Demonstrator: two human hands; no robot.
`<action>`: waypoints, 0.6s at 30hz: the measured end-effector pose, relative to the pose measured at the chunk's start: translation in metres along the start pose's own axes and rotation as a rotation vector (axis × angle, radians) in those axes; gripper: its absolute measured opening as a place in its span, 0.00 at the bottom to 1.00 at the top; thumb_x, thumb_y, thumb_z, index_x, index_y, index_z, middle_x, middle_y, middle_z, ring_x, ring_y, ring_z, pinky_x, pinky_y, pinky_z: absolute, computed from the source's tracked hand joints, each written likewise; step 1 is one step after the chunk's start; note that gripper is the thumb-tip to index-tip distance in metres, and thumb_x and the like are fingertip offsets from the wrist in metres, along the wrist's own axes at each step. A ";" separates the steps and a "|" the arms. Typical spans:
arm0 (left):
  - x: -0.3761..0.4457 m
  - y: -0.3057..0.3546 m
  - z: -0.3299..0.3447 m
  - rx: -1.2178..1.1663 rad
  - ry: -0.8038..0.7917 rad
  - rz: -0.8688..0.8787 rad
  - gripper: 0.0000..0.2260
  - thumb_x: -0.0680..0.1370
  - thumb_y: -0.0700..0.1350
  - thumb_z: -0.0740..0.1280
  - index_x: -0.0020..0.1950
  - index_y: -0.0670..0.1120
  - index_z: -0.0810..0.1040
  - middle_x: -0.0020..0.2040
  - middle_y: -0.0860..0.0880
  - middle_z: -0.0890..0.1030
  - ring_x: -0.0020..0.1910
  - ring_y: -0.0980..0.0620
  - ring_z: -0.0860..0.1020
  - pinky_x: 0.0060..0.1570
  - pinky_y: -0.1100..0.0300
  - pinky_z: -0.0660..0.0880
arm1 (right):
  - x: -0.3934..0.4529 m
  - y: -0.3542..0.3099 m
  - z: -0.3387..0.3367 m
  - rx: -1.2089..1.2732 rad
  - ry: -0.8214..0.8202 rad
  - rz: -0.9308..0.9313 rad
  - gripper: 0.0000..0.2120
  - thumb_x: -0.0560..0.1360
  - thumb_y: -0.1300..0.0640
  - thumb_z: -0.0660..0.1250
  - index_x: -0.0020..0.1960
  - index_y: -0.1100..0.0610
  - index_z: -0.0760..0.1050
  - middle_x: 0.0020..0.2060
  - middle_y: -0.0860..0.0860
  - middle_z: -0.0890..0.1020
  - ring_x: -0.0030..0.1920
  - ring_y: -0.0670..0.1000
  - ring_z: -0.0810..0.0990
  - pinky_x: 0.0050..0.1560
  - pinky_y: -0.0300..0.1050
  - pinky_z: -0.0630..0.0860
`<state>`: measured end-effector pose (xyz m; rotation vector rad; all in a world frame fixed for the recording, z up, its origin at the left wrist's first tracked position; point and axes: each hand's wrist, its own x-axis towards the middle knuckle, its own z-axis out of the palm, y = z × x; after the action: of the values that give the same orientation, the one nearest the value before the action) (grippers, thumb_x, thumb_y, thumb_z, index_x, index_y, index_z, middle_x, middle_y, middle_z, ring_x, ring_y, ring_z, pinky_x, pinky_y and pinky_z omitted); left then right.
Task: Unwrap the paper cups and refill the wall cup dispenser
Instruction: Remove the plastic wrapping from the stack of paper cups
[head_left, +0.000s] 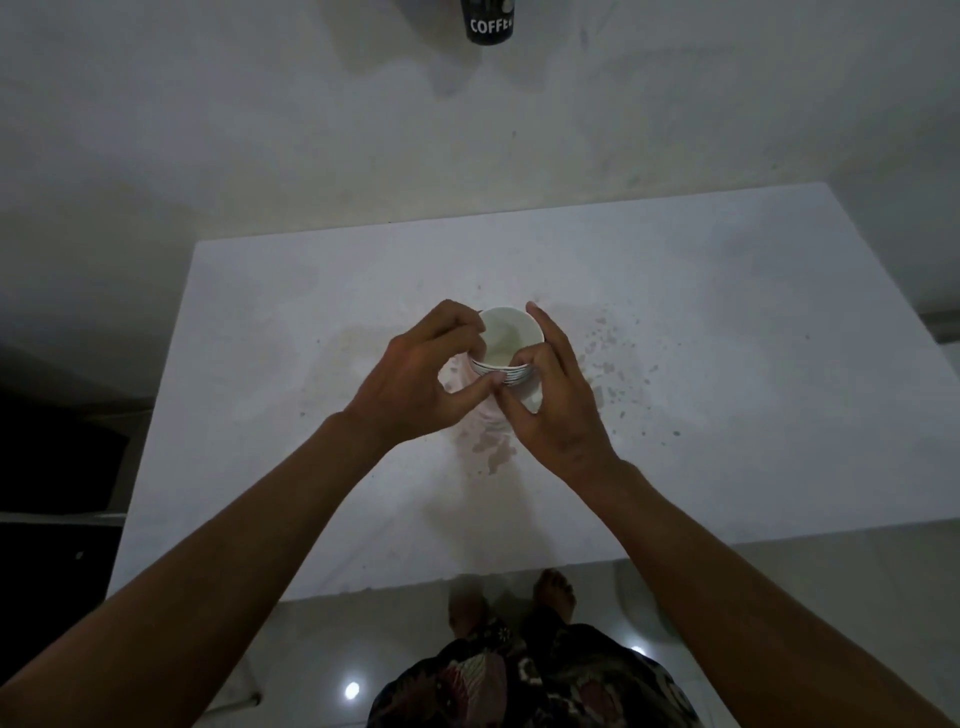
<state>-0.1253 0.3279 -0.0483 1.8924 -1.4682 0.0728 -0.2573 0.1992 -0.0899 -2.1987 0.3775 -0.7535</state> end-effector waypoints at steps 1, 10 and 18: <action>0.000 0.000 0.001 -0.019 0.012 -0.017 0.13 0.74 0.50 0.75 0.45 0.41 0.79 0.56 0.44 0.79 0.53 0.50 0.79 0.47 0.58 0.81 | -0.001 -0.001 0.000 0.055 -0.007 0.054 0.25 0.74 0.48 0.71 0.67 0.54 0.67 0.74 0.56 0.68 0.71 0.50 0.69 0.68 0.33 0.68; -0.011 0.007 0.016 -0.094 0.165 -0.168 0.12 0.73 0.48 0.77 0.46 0.40 0.81 0.64 0.42 0.80 0.60 0.47 0.80 0.53 0.63 0.81 | -0.003 0.005 -0.002 0.233 -0.203 0.383 0.36 0.72 0.48 0.74 0.75 0.51 0.62 0.71 0.48 0.73 0.61 0.41 0.72 0.54 0.19 0.67; -0.023 0.014 0.029 -0.368 0.104 -0.396 0.34 0.73 0.45 0.76 0.75 0.41 0.67 0.71 0.46 0.76 0.68 0.53 0.76 0.64 0.64 0.74 | 0.002 0.002 -0.006 0.278 -0.225 0.395 0.35 0.71 0.41 0.72 0.73 0.45 0.63 0.64 0.37 0.73 0.57 0.27 0.71 0.54 0.21 0.69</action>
<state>-0.1561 0.3289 -0.0727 1.8032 -0.9393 -0.2638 -0.2593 0.1940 -0.0876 -1.8442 0.5373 -0.3172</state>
